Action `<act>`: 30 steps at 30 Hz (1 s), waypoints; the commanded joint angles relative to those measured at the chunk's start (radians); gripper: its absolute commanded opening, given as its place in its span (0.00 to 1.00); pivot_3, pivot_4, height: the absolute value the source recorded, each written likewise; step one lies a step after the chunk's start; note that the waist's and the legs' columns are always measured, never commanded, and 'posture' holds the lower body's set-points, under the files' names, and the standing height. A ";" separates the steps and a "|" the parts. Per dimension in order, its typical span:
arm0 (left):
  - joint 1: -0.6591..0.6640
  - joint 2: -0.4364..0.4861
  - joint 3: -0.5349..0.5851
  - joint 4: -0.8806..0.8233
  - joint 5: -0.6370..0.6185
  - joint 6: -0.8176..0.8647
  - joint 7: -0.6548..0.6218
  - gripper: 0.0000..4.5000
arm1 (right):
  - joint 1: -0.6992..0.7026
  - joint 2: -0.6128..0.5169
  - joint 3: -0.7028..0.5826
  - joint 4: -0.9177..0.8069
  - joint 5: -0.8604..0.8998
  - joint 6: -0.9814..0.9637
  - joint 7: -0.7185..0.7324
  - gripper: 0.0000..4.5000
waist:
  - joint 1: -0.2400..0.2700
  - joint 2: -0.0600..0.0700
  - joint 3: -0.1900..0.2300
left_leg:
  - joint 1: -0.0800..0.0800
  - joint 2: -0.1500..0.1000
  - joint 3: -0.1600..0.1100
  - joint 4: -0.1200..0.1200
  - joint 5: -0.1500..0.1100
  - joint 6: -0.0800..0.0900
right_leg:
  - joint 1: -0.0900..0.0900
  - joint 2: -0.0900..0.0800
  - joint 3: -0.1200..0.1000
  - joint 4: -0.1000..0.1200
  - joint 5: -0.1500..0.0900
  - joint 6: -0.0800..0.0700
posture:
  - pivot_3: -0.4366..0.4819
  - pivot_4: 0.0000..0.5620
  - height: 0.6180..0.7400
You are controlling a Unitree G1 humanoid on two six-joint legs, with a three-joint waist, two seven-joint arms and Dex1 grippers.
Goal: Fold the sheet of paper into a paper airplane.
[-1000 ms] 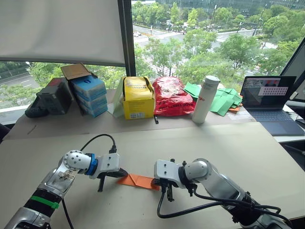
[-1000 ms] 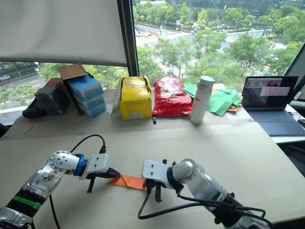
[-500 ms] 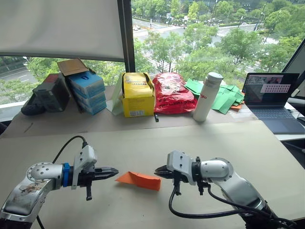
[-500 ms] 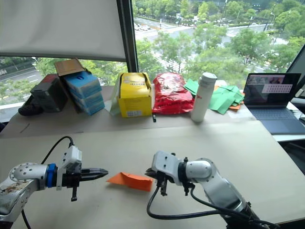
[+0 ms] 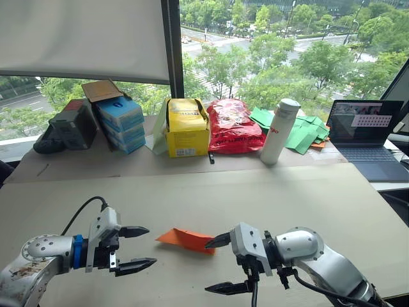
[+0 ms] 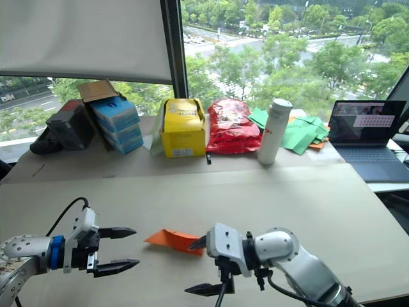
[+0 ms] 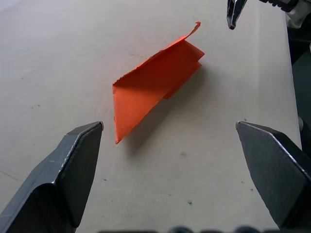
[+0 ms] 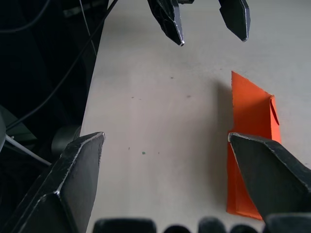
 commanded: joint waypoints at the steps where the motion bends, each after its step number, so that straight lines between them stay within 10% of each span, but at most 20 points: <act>1: 0.011 0.008 0.034 -0.037 -0.019 -0.019 -0.003 0.99 | -0.041 0.038 0.043 0.069 -0.036 -0.055 -0.014 1.00 | 0.000 0.000 0.000 | 0.000 0.000 0.000 0.000 0.000 0.000 | 0.000 0.000 0.000 0.000 0.000 0.000 | 0.48 0.27 1.00; 16: 0.039 -0.012 0.000 -0.017 0.014 -0.100 -0.002 0.99 | -0.192 0.216 -0.059 0.341 -0.012 -0.007 -0.116 1.00 | -0.003 0.000 0.000 | 0.000 0.000 0.000 -0.001 0.004 -0.006 | -0.001 0.001 0.000 0.000 0.001 -0.001 | 0.48 0.27 1.00; 30: -0.049 -0.011 -0.031 0.015 0.005 -0.082 0.019 0.99 | -0.199 0.168 -0.078 0.237 0.055 -0.003 -0.037 1.00 | -0.010 0.000 0.000 | -0.001 0.000 0.001 -0.004 0.004 -0.006 | -0.001 0.001 -0.001 0.001 0.001 -0.001 | 0.48 0.27 1.00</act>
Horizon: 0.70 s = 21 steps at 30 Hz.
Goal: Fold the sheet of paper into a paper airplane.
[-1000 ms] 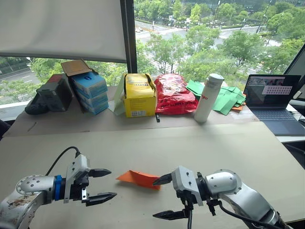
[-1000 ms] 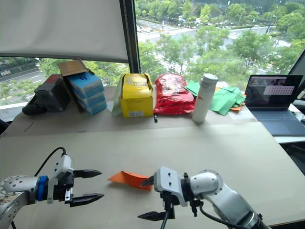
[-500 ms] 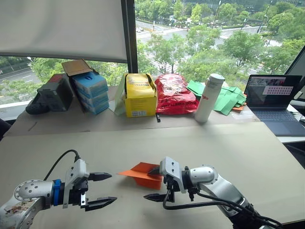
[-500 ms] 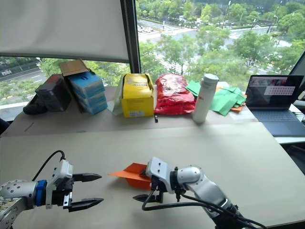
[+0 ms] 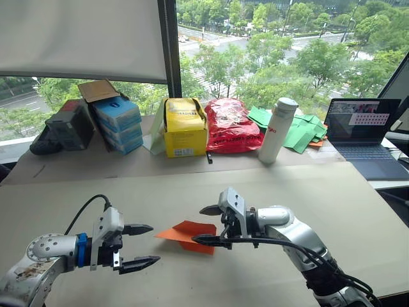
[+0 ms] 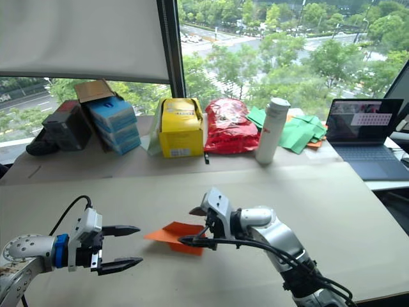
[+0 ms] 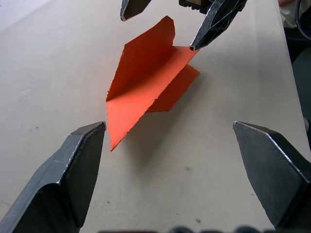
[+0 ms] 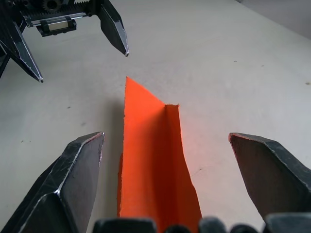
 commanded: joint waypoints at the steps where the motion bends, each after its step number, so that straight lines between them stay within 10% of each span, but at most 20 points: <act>1: -0.017 0.010 0.015 -0.028 -0.024 0.019 0.007 0.99 | 0.012 -0.037 -0.010 -0.145 0.062 -0.035 0.073 1.00 | 0.000 0.000 0.000 | -0.001 0.000 0.000 0.000 0.000 0.000 | 0.000 0.000 0.000 0.000 0.000 0.000 | 0.48 0.27 1.00; 21: -0.112 0.034 -0.006 -0.186 -0.123 0.216 0.107 0.99 | -0.052 0.002 0.038 0.080 -0.045 -0.034 0.002 1.00 | -0.002 0.000 0.000 | 0.000 0.000 0.000 -0.001 0.002 -0.004 | 0.000 0.001 0.001 0.001 0.000 0.000 | 0.48 0.27 1.00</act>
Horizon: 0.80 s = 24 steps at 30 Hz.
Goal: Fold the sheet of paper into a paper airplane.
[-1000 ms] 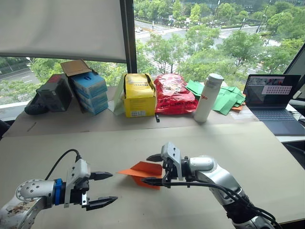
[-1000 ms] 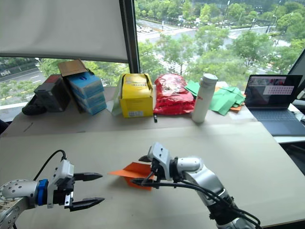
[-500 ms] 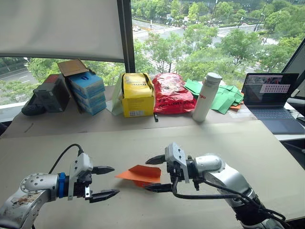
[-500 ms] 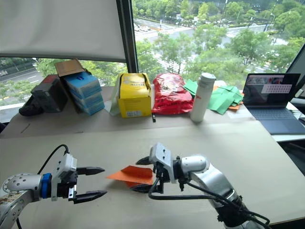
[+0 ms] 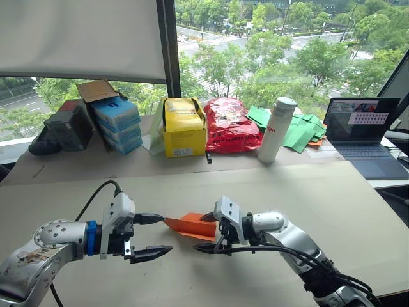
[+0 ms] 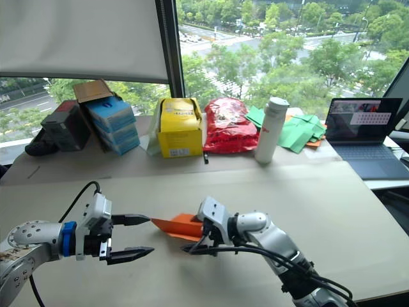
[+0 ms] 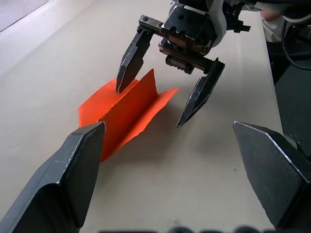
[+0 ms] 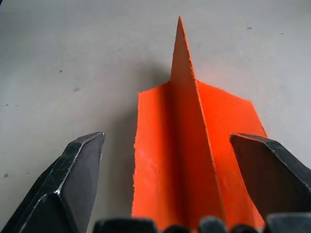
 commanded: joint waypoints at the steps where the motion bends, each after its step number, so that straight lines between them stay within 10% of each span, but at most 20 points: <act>1: -0.006 0.003 -0.011 -0.013 -0.002 -0.008 0.004 0.99 | -0.036 0.015 -0.033 -0.017 0.040 0.025 0.018 1.00 | 0.000 0.000 0.000 | 0.000 0.000 0.000 0.000 0.000 0.000 | 0.000 0.000 0.000 0.000 0.000 0.000 | 0.48 0.27 1.00; 24: 0.115 -0.003 0.059 -0.009 0.009 -0.098 0.014 0.99 | -0.211 0.026 0.158 -0.139 -0.177 0.187 -0.099 1.00 | 0.001 0.000 0.000 | -0.001 0.000 0.000 -0.001 0.000 0.000 | -0.001 -0.001 -0.001 0.000 0.000 0.000 | 0.48 0.27 1.00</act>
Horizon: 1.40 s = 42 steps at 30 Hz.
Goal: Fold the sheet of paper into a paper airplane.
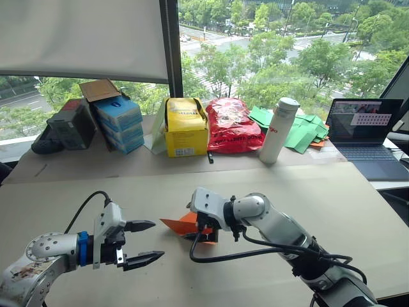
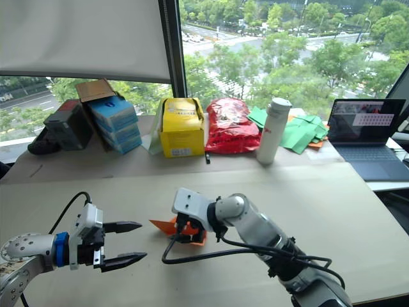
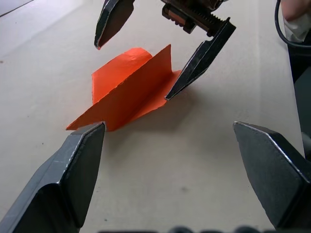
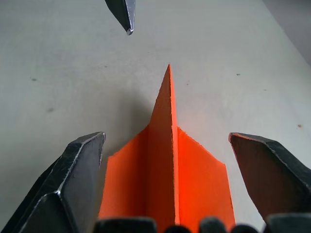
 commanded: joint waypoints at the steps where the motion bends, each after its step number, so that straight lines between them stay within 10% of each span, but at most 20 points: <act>1: -0.008 0.013 0.027 -0.057 -0.026 0.023 0.021 0.99 | -0.015 -0.002 -0.014 -0.012 -0.011 0.015 -0.007 1.00 | -0.001 0.000 0.000 | 0.000 0.000 0.000 0.000 0.000 0.000 | 0.000 0.000 0.000 0.000 0.000 0.000 | 0.48 0.27 1.00; 5: -0.020 0.006 0.014 -0.071 -0.030 0.041 0.043 0.99 | -0.028 -0.006 -0.014 0.004 -0.019 0.016 0.005 1.00 | -0.001 0.000 0.000 | 0.000 0.000 0.000 0.000 0.000 0.000 | 0.000 0.000 0.000 0.000 0.000 0.000 | 0.48 0.27 1.00; 18: 0.023 -0.003 0.014 -0.022 0.006 -0.025 0.005 1.00 | -0.032 0.022 0.024 0.040 -0.059 -0.004 0.011 0.00 | -0.004 0.000 0.000 | 0.000 0.000 0.000 0.000 0.000 0.000 | 0.000 0.001 0.000 0.000 0.000 0.000 | 0.48 0.27 1.00; 29: 0.021 -0.006 0.018 -0.020 0.001 -0.043 -0.001 1.00 | -0.043 0.029 -0.011 0.043 -0.070 0.015 0.000 0.00 | -0.003 0.000 0.000 | 0.000 0.000 0.000 0.000 0.000 0.000 | 0.000 0.001 0.000 0.000 0.000 0.000 | 0.48 0.27 1.00; 42: -0.215 -0.132 -0.075 -0.141 -0.072 0.060 0.200 1.00 | -0.020 -0.103 -0.600 -0.018 -0.005 0.459 -0.267 0.00 | 0.013 0.000 0.000 | -0.003 -0.001 0.000 0.000 0.000 0.000 | -0.001 0.000 0.001 0.000 0.000 0.000 | 0.48 0.27 1.00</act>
